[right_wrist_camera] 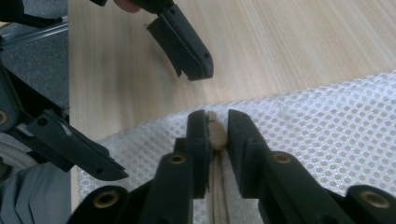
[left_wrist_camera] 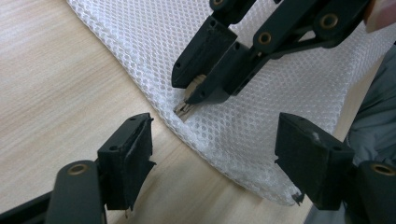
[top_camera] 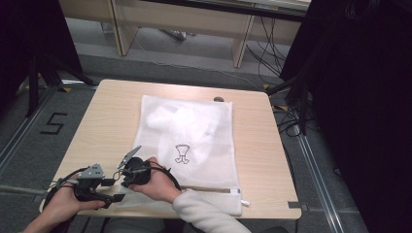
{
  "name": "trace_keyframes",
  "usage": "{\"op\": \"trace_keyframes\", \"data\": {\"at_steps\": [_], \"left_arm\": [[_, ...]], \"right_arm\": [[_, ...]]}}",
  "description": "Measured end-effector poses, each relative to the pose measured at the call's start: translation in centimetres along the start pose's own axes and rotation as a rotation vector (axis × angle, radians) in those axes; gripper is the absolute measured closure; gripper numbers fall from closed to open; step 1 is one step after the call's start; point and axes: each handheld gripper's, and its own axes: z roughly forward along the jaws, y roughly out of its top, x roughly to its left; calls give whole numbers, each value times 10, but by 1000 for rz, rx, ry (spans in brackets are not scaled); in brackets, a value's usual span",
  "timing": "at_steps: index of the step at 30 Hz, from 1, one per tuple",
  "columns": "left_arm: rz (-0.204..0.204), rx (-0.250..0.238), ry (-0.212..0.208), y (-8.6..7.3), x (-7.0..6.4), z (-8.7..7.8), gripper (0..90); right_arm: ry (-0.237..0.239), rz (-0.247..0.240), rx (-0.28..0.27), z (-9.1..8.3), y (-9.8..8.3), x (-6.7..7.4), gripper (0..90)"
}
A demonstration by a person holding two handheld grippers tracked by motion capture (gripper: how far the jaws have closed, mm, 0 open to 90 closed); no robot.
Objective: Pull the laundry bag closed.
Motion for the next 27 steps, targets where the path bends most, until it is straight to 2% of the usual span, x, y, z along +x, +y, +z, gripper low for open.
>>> {"op": "trace_keyframes", "data": {"at_steps": [1,2,4,9,13,15,17,18,21,22,23,27], "left_arm": [[0,0,0,0,0,0,272],[4,5,4,0,1,0,273],[-12,-4,1,0,0,0,276],[-1,6,8,0,0,0,277],[-8,1,9,0,-1,0,277],[-1,7,13,0,0,0,277],[-2,5,5,0,0,0,277],[-1,5,14,0,0,0,277],[0,8,14,0,0,0,277],[0,8,14,0,0,0,277],[0,9,14,0,0,0,278],[-1,8,10,0,0,1,281]], "right_arm": [[0,0,0,0,0,0,815],[13,20,8,-2,1,2,816],[9,13,6,-4,2,2,816],[13,10,1,-5,2,1,817],[13,17,-4,-5,2,2,816],[8,4,-8,-4,2,0,812],[8,9,-6,-1,1,0,786],[9,36,3,-1,0,1,778],[4,19,1,0,0,-1,768],[2,58,15,-1,-1,1,769],[4,26,5,0,-1,-1,770],[14,32,11,0,0,0,816]]}}
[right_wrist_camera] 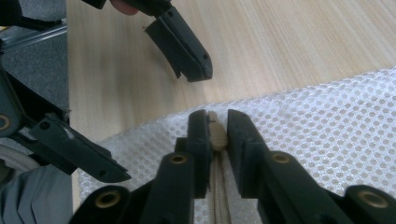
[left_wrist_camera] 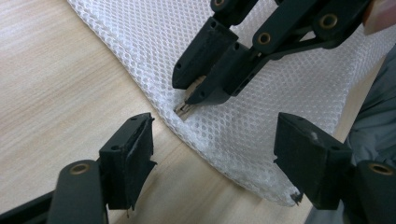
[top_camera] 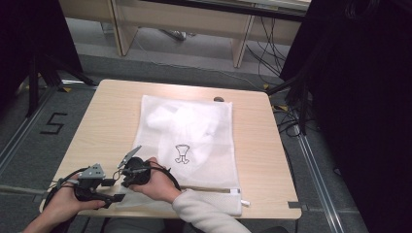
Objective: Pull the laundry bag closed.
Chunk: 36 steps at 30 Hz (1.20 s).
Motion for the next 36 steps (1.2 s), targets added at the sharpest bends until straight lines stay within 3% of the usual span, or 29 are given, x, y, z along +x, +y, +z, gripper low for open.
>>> {"op": "trace_keyframes", "data": {"at_steps": [5,7,11,14,18,20,21,22,24,27,29,30,36], "left_arm": [[-12,-7,-3,0,0,0,301],[-40,-12,-6,0,-1,1,310],[-44,-25,-10,1,0,0,342],[-72,-49,-12,3,0,-1,406],[-130,-45,-33,4,1,3,489],[-144,-39,-25,5,1,4,505],[-152,-41,-44,5,2,6,532],[-189,-36,-65,6,2,9,551],[-203,-28,-67,7,2,10,578],[-241,-46,-88,8,3,9,707],[-243,-46,-73,8,2,8,771],[-240,-45,-75,8,2,7,816],[-244,-54,-80,10,0,7,848]], "right_arm": [[8,21,6,-3,1,3,818],[-1,-5,0,-5,2,1,819],[-5,-18,-14,-15,7,2,819],[-14,-24,-25,-21,9,4,819],[-24,-36,-35,-29,10,5,819],[-22,-35,-37,-30,10,6,819],[-14,-30,-47,-32,11,7,819],[-13,-39,-51,-33,12,7,819],[-8,-30,-52,-35,12,8,819],[-13,-32,-56,-37,12,8,819],[-11,-24,-57,-38,11,8,819],[-12,-46,-54,-40,10,6,819],[-15,-47,-26,-42,4,5,820]]}}
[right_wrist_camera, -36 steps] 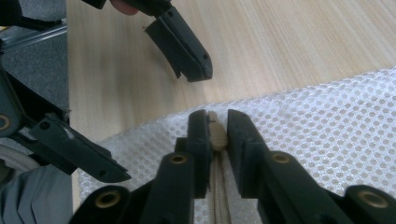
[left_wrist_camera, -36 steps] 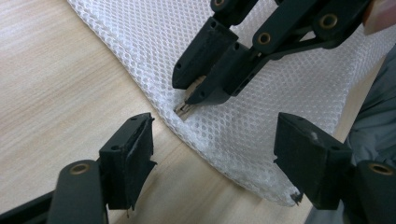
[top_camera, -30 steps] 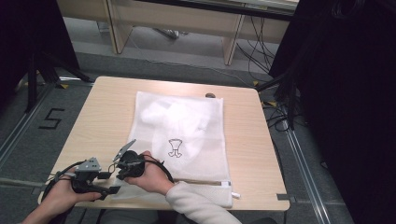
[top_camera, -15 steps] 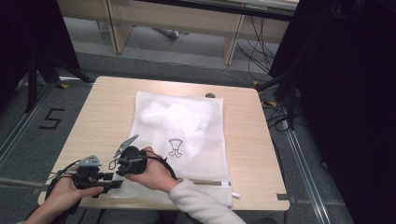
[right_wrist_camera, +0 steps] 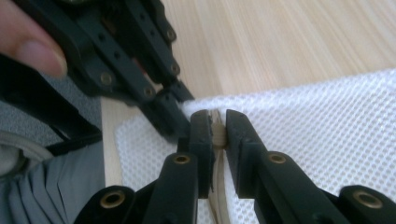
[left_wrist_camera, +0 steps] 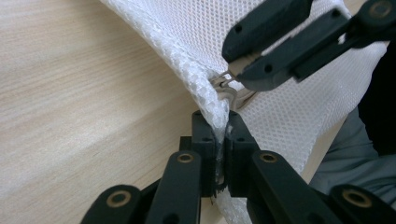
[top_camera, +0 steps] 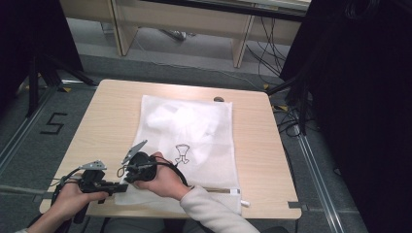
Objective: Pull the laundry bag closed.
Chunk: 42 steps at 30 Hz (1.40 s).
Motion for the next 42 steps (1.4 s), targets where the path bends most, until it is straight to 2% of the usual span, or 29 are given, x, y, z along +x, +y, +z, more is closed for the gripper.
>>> {"op": "trace_keyframes", "data": {"at_steps": [6,9,10,11,13,14,16,17,20,21,26,27,30,31,34,35,37,38,41,42], "left_arm": [[-8,-5,-5,1,-1,-1,855],[-9,-9,-4,0,-2,-1,855],[-9,-5,-11,0,-1,-1,856],[-7,-9,-4,0,-2,-1,856],[-5,-7,-9,1,-2,-1,856],[-1,-8,-3,1,-2,-1,855],[7,-8,-14,1,-2,-1,855],[10,-10,-14,1,-2,-1,854],[21,-14,10,1,-3,-2,854],[23,-11,1,1,-2,-2,854],[26,-15,22,0,-5,-1,854],[27,-11,14,0,-4,-1,855],[26,-13,14,0,-4,-1,854],[26,-13,12,0,-5,-1,854],[26,-17,17,0,-5,-1,854],[24,-36,19,-1,-6,1,854],[28,-33,18,-1,-6,1,854],[31,-15,12,0,-6,0,854],[29,-17,7,0,-6,0,854],[18,-42,10,-1,-6,1,854]], "right_arm": [[7,-9,20,0,-7,-2,822],[-6,-12,35,0,-9,-1,823],[-5,-8,47,0,-11,0,823],[-11,31,67,-1,-14,1,823],[-8,23,57,-1,-15,0,822],[-2,9,32,-1,-17,-1,822],[0,11,27,-1,-17,-1,822],[-9,-4,19,-1,-18,-1,822],[-10,6,13,-1,-19,0,822],[-13,-3,11,-1,-20,0,822],[-3,0,13,-1,-22,1,822],[-11,-16,17,-1,-23,0,823],[-5,11,22,-2,-25,2,822],[-13,-2,26,-1,-27,0,823],[2,11,30,-2,-28,0,822],[2,11,29,-2,-28,0,822],[-5,2,31,-2,-28,0,822],[-8,1,32,-4,-29,-1,823],[-11,4,39,-4,-29,0,823],[-5,9,48,-4,-30,1,823]]}}
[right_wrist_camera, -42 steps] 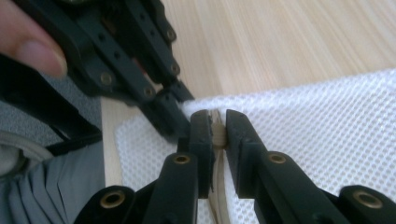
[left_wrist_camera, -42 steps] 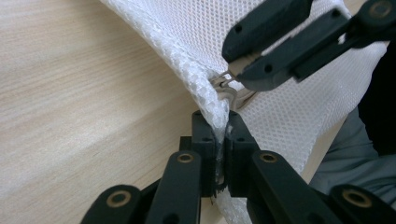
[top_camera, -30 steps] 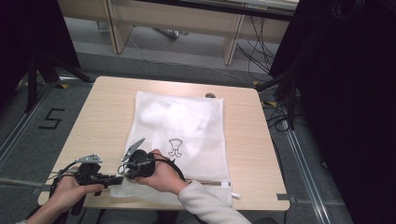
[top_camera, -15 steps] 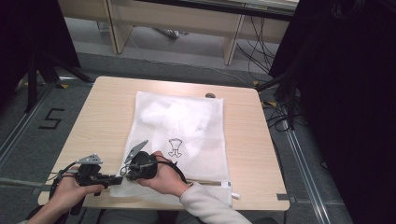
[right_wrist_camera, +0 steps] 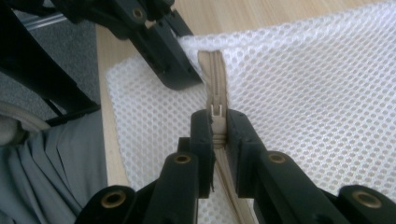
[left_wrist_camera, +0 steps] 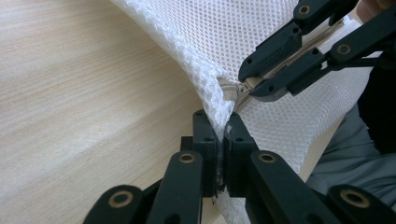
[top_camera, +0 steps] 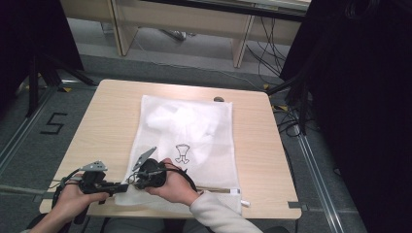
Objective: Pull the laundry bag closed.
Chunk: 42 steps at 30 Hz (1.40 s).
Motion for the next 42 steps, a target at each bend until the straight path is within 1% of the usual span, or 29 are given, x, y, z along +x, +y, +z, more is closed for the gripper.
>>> {"op": "trace_keyframes", "data": {"at_steps": [1,3,4,5,8,9,10,12,13,14,15,17,19,24,25,26,27,28,29,30,31,32,34,35,36,38,39,40,42], "left_arm": [[1,26,-13,1,1,-2,854],[1,23,-14,1,1,-2,854],[1,21,-10,1,1,-2,854],[3,22,-12,1,1,-2,854],[-5,6,-15,1,1,-3,853],[-3,8,-16,1,1,-3,853],[-2,5,-14,1,1,-3,853],[0,4,-16,1,1,-3,853],[0,5,-16,1,1,-3,853],[-2,2,-12,1,1,-3,852],[-2,2,-14,1,1,-4,852],[0,3,-11,1,1,-4,852],[1,2,-12,1,1,-3,852],[8,0,-6,1,1,-3,851],[14,5,-7,1,1,-3,851],[17,9,-5,1,1,-3,851],[10,-5,-1,0,1,-2,850],[10,-5,-1,0,1,-2,850],[13,-7,2,0,1,-2,850],[16,12,-1,1,1,-3,850],[16,12,-1,1,1,-3,850],[15,-10,5,0,1,-2,850],[15,-8,7,1,1,-2,850],[15,-8,7,1,1,-2,851],[22,14,1,1,1,-3,850],[23,11,3,1,1,-3,851],[23,11,4,1,1,-3,850],[24,10,5,1,1,-3,850],[30,8,7,2,1,-3,850]], "right_arm": [[1,-11,-6,0,-1,0,823],[-2,-7,-6,0,-1,0,823],[-3,8,14,-1,-1,1,823],[-17,-11,16,0,-2,0,823],[-12,-6,25,0,-3,0,823],[-3,-11,29,0,-3,-1,823],[-13,1,35,0,-4,-1,823],[-4,14,33,0,-5,-1,822],[-17,28,49,-1,-6,-1,822],[-23,18,58,-1,-6,-2,822],[-13,16,45,0,-7,-2,822],[-6,22,46,0,-7,-2,823],[-4,12,49,-1,-8,-4,823],[-13,19,57,-3,-9,-3,823],[-15,-5,60,-4,-10,-5,823],[-15,-5,60,-4,-10,-5,823],[-2,3,62,-4,-10,-4,822],[-2,3,62,-4,-10,-4,822],[-14,14,70,-4,-11,-4,822],[-12,24,73,-4,-12,-4,822],[-6,19,77,-4,-13,-5,822],[-4,23,82,-5,-13,-5,822],[-6,17,83,-5,-14,-6,822],[2,11,83,-5,-14,-6,823],[-6,16,91,-6,-14,-5,822],[-4,23,93,-6,-14,-5,822],[-8,36,89,-6,-15,-5,822],[-4,25,94,-6,-15,-6,823],[-4,22,95,-7,-16,-6,822]]}}
